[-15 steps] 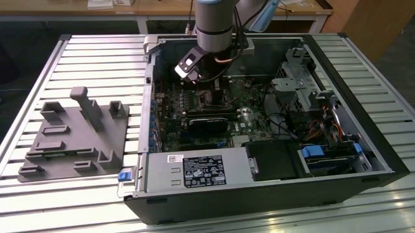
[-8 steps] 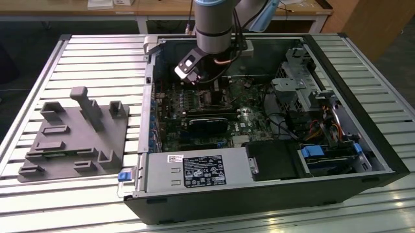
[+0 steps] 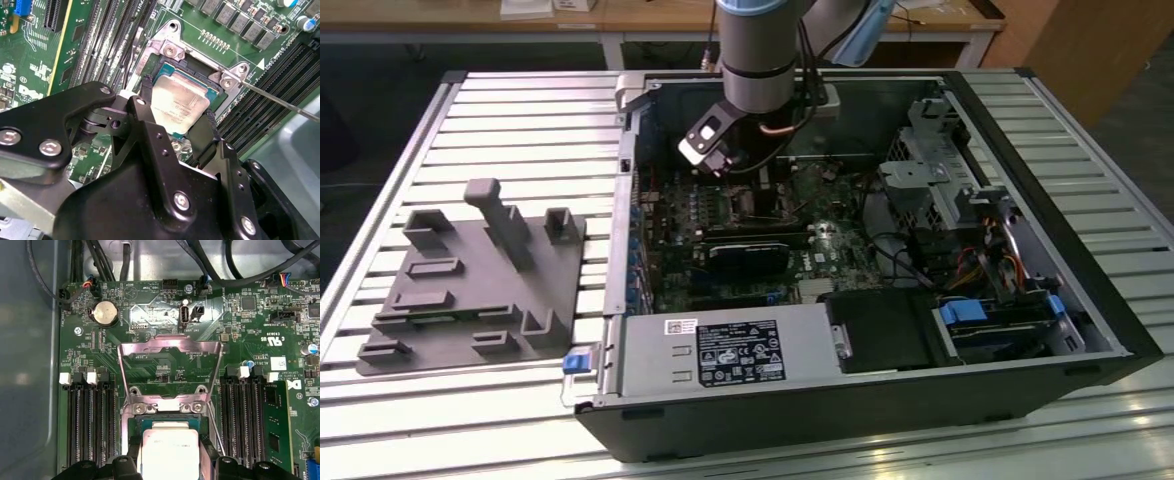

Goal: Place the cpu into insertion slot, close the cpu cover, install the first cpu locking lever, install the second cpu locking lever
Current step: 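Place the cpu into insertion slot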

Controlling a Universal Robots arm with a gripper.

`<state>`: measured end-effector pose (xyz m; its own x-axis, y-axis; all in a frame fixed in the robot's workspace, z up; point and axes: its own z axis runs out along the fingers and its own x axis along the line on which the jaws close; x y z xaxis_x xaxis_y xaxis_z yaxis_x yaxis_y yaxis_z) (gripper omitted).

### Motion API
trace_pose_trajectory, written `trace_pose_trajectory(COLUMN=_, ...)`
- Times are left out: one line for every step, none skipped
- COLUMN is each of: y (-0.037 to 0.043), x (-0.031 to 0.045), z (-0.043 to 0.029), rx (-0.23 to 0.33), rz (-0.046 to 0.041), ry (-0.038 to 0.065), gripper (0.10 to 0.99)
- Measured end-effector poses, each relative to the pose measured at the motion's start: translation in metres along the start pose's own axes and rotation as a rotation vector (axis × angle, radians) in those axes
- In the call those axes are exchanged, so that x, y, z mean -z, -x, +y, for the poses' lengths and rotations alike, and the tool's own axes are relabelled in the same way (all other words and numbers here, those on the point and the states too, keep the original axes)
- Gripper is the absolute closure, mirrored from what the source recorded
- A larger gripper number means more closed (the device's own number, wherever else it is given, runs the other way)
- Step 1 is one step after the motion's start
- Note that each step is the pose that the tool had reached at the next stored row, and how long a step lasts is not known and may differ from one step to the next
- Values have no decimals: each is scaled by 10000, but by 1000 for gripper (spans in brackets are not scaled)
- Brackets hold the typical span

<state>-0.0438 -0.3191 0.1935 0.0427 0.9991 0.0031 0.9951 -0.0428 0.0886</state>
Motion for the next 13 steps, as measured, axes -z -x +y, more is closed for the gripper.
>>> trace_pose_trajectory(y=0, x=-1, z=-1, rx=1, rz=-1, ry=-1, gripper=545)
trace_pose_trajectory(y=0, x=-4, z=-1, rx=2, rz=1, ry=0, gripper=545)
trace_pose_trajectory(y=0, x=-7, z=-2, rx=1, rz=1, ry=1, gripper=545)
trace_pose_trajectory(y=0, x=-10, z=-2, rx=0, rz=1, ry=0, gripper=545)
trace_pose_trajectory(y=0, x=-12, z=-3, rx=0, rz=-1, ry=-1, gripper=545)
trace_pose_trajectory(y=0, x=-12, z=-3, rx=1, rz=-1, ry=-1, gripper=545)
trace_pose_trajectory(y=0, x=-12, z=-3, rx=1, rz=-1, ry=-1, gripper=545)
trace_pose_trajectory(y=0, x=-13, z=-3, rx=0, rz=0, ry=0, gripper=545)
trace_pose_trajectory(y=0, x=-13, z=-3, rx=0, rz=0, ry=0, gripper=545)
trace_pose_trajectory(y=0, x=-13, z=-3, rx=0, rz=0, ry=0, gripper=545)
trace_pose_trajectory(y=0, x=-13, z=-3, rx=0, rz=1, ry=0, gripper=545)
trace_pose_trajectory(y=0, x=-13, z=-3, rx=0, rz=2, ry=1, gripper=545)
trace_pose_trajectory(y=-1, x=-15, z=-3, rx=0, rz=4, ry=3, gripper=545)
